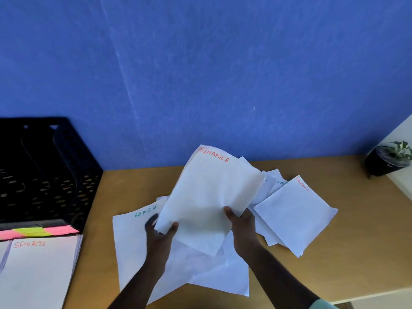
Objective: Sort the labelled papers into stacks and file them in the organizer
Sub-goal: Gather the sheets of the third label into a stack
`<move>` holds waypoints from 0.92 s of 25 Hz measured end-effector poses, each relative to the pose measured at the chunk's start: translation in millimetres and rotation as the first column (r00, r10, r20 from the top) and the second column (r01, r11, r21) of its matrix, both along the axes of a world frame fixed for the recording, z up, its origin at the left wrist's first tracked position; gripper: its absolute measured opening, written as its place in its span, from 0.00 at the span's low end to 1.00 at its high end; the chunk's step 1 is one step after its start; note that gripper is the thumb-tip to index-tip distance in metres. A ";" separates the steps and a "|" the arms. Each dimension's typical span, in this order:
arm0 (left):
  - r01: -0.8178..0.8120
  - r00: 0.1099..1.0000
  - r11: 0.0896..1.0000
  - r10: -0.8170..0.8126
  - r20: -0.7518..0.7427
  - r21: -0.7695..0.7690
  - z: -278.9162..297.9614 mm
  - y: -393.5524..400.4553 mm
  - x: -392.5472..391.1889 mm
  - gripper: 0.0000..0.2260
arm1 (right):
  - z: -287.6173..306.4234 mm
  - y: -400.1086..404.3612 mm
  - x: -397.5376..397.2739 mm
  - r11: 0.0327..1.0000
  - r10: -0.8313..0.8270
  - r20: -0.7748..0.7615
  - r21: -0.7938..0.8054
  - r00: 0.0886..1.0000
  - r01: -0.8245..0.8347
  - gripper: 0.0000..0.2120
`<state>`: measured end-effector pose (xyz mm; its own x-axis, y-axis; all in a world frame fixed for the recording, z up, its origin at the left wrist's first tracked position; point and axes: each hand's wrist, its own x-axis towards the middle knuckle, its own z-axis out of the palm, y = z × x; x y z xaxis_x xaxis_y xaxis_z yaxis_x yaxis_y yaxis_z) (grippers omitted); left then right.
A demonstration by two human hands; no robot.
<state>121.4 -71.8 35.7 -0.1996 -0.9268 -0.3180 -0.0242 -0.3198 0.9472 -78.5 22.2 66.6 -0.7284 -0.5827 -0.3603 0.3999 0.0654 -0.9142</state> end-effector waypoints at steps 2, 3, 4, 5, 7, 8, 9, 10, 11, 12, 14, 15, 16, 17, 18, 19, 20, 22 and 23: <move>0.076 0.980 0.984 -0.044 0.195 -0.159 11.5 -17.1 -0.7 0.37 | -1.1 3.2 -10.7 0.999 0.047 -0.105 0.031 0.993 -0.044 0.06; 0.157 0.957 0.959 -0.089 0.275 -0.235 17.4 -26.8 -3.6 0.36 | -0.6 3.7 -13.8 0.996 0.082 -0.151 0.059 0.985 -0.073 0.05; 0.246 0.934 0.925 -0.147 0.324 -0.289 25.1 -35.3 -8.5 0.34 | 0.8 3.3 -14.9 0.991 0.116 -0.197 0.087 0.974 -0.101 0.05; 0.323 0.918 0.890 -0.213 0.335 -0.321 33.4 -41.8 -14.5 0.29 | 2.6 1.9 -14.0 0.985 0.148 -0.240 0.117 0.959 -0.123 0.06; 0.372 0.915 0.845 -0.264 0.306 -0.384 43.6 -45.4 -27.4 0.19 | 6.2 -2.1 -9.6 0.981 0.169 -0.326 0.144 0.930 -0.128 0.07; 0.343 0.928 0.832 -0.227 0.295 -0.436 47.8 -40.8 -33.2 0.17 | 7.7 -4.6 -7.1 0.985 0.143 -0.376 0.141 0.915 -0.096 0.08; 0.300 0.941 0.818 -0.167 0.296 -0.491 52.7 -33.0 -37.3 0.16 | 9.3 -7.5 -3.0 0.990 0.100 -0.442 0.133 0.891 -0.045 0.09; 0.241 0.953 0.808 -0.092 0.289 -0.538 56.3 -22.4 -40.5 0.14 | 12.0 -10.3 2.9 0.994 0.049 -0.504 0.109 0.862 0.007 0.09; 0.191 0.959 0.799 -0.027 0.283 -0.571 54.9 -11.7 -42.4 0.13 | 16.5 -12.6 10.7 0.996 0.001 -0.554 0.073 0.832 0.047 0.10; 0.154 0.959 0.787 0.025 0.281 -0.597 50.0 -1.3 -44.0 0.13 | 22.0 -13.8 19.4 0.998 -0.029 -0.581 0.031 0.813 0.057 0.11; 0.140 0.957 0.783 0.048 0.284 -0.606 40.6 16.1 -45.3 0.13 | 29.6 -14.2 37.6 1.000 -0.015 -0.568 -0.022 0.823 0.003 0.17; 0.156 0.958 0.794 0.024 0.287 -0.588 33.7 21.0 -45.4 0.13 | 28.2 -13.1 42.1 1.000 0.026 -0.563 0.000 0.826 -0.031 0.20; 0.170 0.955 0.810 0.005 0.296 -0.562 28.6 23.3 -44.0 0.13 | 24.7 -11.9 45.0 0.997 0.073 -0.575 0.030 0.815 -0.068 0.23; 0.171 0.950 0.825 0.006 0.311 -0.539 23.1 24.1 -41.1 0.13 | 17.6 -9.6 44.2 0.991 0.131 -0.604 0.087 0.786 -0.098 0.25; 0.169 0.941 0.838 0.019 0.338 -0.518 18.5 23.8 -37.2 0.13 | 10.1 -6.8 41.5 0.985 0.169 -0.634 0.131 0.754 -0.110 0.25; 0.169 0.935 0.847 0.024 0.354 -0.504 12.1 21.3 -32.7 0.13 | 3.8 -4.4 37.2 0.982 0.180 -0.670 0.161 0.721 -0.096 0.23; 0.176 0.932 0.855 0.015 0.362 -0.489 7.8 18.7 -28.6 0.12 | 1.6 -2.7 32.5 0.983 0.175 -0.697 0.169 0.695 -0.078 0.22; 0.214 0.927 0.860 -0.029 0.374 -0.463 4.9 14.6 -25.0 0.10 | 9.9 -2.0 22.2 0.986 0.148 -0.779 0.163 0.609 -0.030 0.26; 0.224 0.925 0.860 -0.038 0.379 -0.459 4.5 13.8 -24.9 0.09 | 17.0 -3.5 16.2 0.988 0.140 -0.843 0.155 0.520 -0.014 0.28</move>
<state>96.6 -58.0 40.2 -0.2941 -0.9511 0.0942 -0.3860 0.2083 0.8987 -62.3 18.7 83.6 -0.6781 -0.6529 0.3373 -0.5737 0.1834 -0.7983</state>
